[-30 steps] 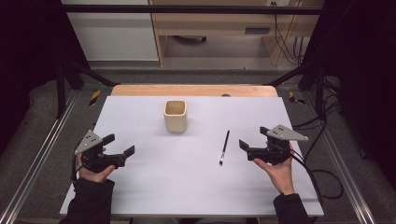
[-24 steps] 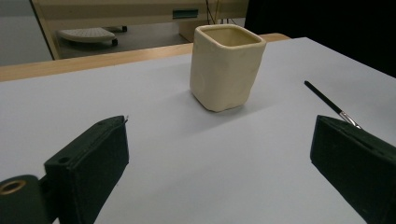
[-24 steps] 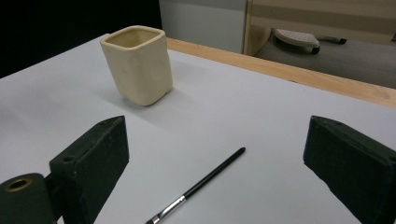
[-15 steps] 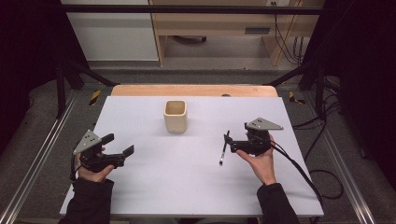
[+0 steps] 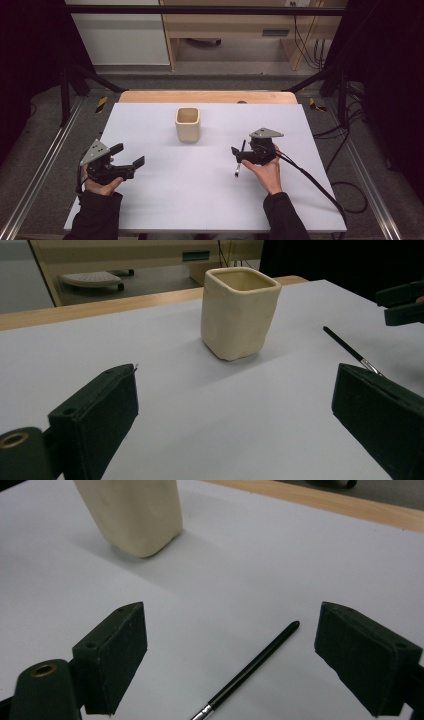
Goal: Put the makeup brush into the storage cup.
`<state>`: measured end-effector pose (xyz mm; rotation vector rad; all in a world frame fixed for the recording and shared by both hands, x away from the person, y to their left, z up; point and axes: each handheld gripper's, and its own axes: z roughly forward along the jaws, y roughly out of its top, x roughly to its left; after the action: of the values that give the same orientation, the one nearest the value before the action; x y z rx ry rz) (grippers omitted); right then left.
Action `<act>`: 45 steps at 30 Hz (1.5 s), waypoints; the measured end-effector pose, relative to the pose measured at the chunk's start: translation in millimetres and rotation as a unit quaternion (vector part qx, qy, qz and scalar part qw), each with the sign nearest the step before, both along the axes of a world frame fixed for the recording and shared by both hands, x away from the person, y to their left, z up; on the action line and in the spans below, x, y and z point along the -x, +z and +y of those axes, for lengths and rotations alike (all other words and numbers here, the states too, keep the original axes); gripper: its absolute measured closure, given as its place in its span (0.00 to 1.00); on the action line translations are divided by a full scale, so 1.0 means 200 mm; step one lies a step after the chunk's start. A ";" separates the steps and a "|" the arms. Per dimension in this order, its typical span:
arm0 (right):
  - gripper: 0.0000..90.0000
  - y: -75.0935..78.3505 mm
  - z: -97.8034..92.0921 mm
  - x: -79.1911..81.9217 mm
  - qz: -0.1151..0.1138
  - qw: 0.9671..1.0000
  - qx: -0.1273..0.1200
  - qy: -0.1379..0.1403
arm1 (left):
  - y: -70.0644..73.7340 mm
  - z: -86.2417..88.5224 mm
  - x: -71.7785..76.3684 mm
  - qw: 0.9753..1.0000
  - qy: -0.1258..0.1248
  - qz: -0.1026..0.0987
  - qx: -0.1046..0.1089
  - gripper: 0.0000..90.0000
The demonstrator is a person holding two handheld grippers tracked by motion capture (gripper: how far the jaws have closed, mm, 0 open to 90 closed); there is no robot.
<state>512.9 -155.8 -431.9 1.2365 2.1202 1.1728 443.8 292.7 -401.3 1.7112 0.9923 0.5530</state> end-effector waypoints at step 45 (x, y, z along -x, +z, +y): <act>0.76 -0.21 0.06 -0.07 0.085 0.993 0.086 -0.005 | -0.01 -0.01 0.00 1.000 -0.007 0.003 -0.001 0.06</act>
<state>526.8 -144.2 -474.5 1.3049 2.2806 0.8855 444.6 290.3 -403.3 1.7212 0.9822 0.5401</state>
